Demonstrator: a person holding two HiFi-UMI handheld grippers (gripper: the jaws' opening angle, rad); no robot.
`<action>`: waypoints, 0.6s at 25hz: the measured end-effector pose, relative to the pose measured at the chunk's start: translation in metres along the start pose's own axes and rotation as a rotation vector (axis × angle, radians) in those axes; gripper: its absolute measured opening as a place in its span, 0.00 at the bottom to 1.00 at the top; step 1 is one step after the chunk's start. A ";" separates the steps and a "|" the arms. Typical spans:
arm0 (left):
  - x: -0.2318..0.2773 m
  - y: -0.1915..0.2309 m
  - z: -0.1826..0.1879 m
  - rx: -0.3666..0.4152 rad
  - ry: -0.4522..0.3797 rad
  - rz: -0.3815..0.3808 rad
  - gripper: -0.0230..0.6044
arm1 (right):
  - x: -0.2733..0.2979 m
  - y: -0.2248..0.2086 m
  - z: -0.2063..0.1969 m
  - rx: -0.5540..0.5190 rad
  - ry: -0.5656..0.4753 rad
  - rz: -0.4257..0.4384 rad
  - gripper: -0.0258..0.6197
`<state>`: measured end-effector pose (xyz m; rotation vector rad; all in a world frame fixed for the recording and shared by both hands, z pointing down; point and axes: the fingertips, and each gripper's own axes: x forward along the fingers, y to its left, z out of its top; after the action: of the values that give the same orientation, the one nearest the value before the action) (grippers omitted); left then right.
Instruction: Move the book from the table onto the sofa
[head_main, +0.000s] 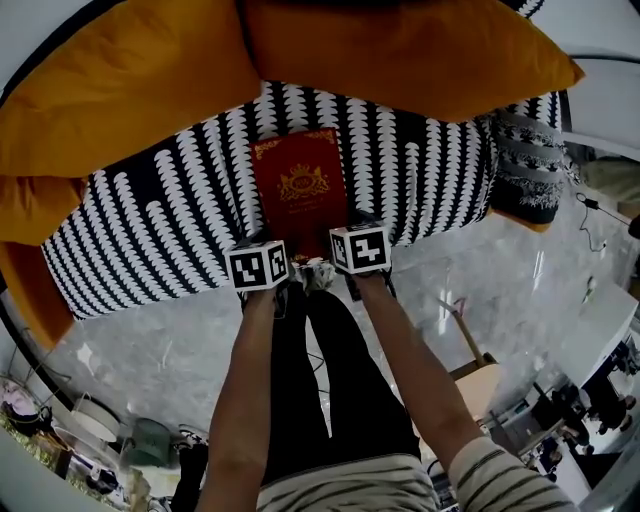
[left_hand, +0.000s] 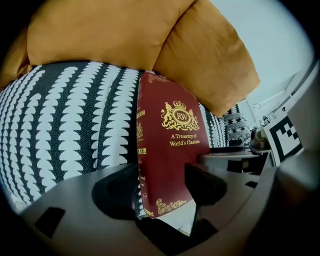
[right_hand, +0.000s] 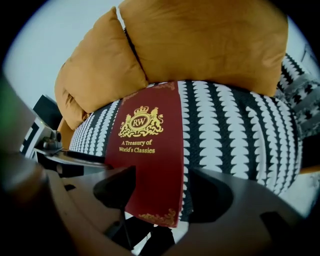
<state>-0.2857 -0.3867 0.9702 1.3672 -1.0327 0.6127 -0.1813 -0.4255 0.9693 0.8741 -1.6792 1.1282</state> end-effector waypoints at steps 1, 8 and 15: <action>0.001 0.000 -0.001 -0.003 0.000 0.002 0.51 | -0.003 -0.004 0.000 -0.006 0.000 -0.020 0.53; -0.012 0.002 0.002 0.002 -0.062 0.029 0.51 | -0.012 -0.005 0.001 -0.001 -0.056 -0.047 0.53; -0.052 -0.028 0.019 0.021 -0.154 0.024 0.45 | -0.051 0.020 0.021 -0.025 -0.148 -0.014 0.53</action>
<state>-0.2899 -0.3985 0.9095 1.4398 -1.1702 0.5431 -0.1883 -0.4356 0.9119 0.9725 -1.8004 1.0528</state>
